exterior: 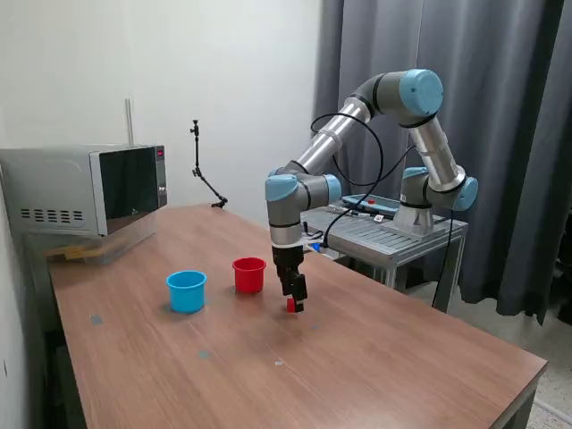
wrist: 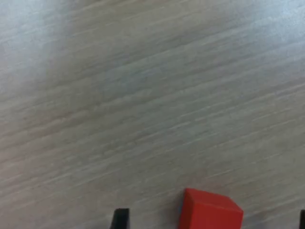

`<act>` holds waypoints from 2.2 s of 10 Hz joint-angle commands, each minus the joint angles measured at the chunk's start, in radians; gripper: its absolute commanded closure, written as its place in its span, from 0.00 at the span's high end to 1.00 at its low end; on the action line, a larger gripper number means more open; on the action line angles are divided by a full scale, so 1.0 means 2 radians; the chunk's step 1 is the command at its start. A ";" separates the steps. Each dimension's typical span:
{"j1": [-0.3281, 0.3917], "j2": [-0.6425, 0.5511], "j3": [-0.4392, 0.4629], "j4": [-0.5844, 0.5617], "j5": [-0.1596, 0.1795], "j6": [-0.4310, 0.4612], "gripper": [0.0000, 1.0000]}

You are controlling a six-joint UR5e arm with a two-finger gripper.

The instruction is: Place red objects in the red bin, and blue objects in the blue bin.

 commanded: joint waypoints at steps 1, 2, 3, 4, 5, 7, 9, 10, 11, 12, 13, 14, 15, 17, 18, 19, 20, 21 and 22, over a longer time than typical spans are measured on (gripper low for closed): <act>0.001 0.000 0.000 0.000 0.000 0.000 1.00; 0.002 0.000 0.001 0.001 0.000 0.000 1.00; 0.002 -0.001 0.001 0.001 0.001 0.001 1.00; 0.002 -0.001 0.001 0.002 0.000 0.002 1.00; 0.003 -0.001 0.002 0.002 0.001 0.002 1.00; 0.010 -0.001 0.001 0.003 0.001 0.003 1.00; 0.010 -0.001 0.001 0.002 0.001 0.006 1.00; 0.010 -0.001 0.001 0.002 0.000 0.007 1.00; 0.010 -0.001 0.001 0.002 0.000 0.007 1.00; 0.010 -0.001 0.001 0.002 -0.001 0.007 1.00; 0.011 -0.001 0.001 0.002 -0.001 0.013 1.00; 0.011 -0.001 0.001 0.002 -0.001 0.013 1.00; 0.011 -0.001 0.001 0.002 -0.001 0.013 1.00; 0.011 -0.001 0.001 0.002 -0.001 0.013 1.00; 0.011 -0.001 0.001 0.002 -0.001 0.013 1.00; 0.017 -0.001 0.001 0.002 -0.001 0.013 1.00; 0.020 -0.001 0.001 0.002 -0.001 0.013 1.00; 0.021 -0.001 0.003 0.002 -0.001 0.013 1.00; 0.021 -0.001 0.004 0.002 -0.001 0.013 1.00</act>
